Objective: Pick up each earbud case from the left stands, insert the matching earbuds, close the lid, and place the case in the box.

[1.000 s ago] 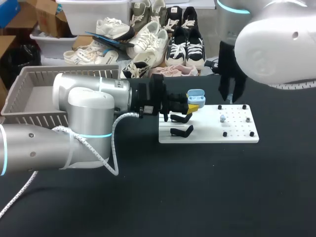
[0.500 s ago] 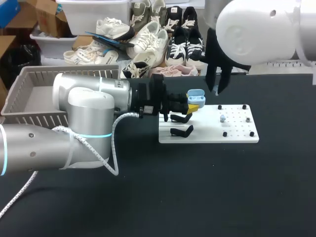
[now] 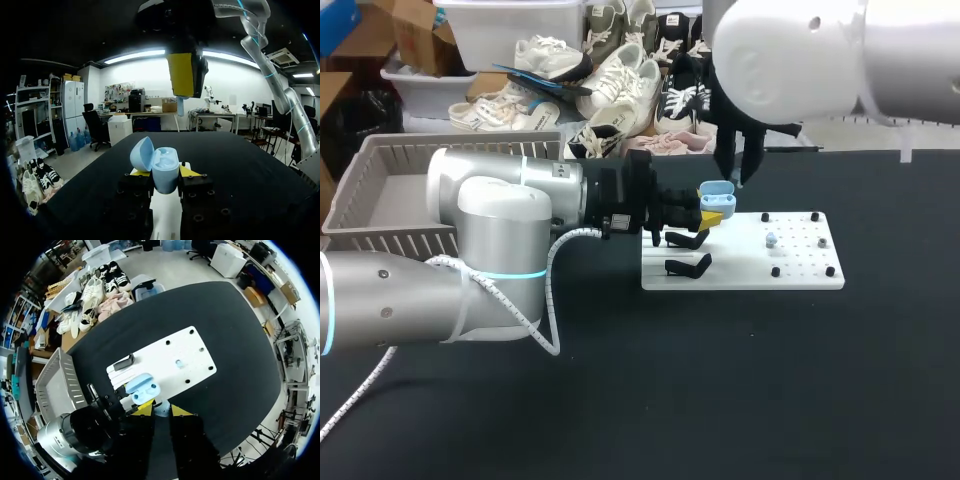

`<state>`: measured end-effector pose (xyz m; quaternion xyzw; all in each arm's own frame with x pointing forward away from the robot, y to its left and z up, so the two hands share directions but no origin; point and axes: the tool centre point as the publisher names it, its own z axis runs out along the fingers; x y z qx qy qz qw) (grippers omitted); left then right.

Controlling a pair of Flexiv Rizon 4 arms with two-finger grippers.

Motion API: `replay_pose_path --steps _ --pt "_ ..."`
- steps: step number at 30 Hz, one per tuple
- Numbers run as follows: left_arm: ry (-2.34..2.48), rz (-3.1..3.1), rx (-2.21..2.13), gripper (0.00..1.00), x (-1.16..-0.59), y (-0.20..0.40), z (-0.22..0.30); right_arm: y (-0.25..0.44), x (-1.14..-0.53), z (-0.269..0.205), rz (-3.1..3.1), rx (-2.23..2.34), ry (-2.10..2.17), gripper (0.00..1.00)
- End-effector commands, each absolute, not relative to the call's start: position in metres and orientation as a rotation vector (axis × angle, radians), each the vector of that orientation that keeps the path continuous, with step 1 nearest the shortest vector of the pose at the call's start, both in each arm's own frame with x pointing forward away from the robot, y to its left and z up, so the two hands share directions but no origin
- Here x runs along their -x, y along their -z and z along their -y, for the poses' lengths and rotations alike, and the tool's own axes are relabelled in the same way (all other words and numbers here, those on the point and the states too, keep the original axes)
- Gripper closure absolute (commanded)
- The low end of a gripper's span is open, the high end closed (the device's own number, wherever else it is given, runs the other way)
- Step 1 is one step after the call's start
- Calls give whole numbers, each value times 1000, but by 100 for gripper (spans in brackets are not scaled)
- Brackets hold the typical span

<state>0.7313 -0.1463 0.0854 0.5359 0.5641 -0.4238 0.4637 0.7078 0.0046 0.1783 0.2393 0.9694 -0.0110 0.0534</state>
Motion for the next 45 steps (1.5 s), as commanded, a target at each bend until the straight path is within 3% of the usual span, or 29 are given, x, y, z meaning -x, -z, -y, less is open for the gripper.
replay_pose_path --steps 1,45 --pt "1040 -1385 -1314 100 -731 -85 146 -175 -714 -10 -2950 -733 52 100" --pt "1040 -1385 -1314 100 -731 -85 146 -153 -723 -14 -2880 -698 148 100"
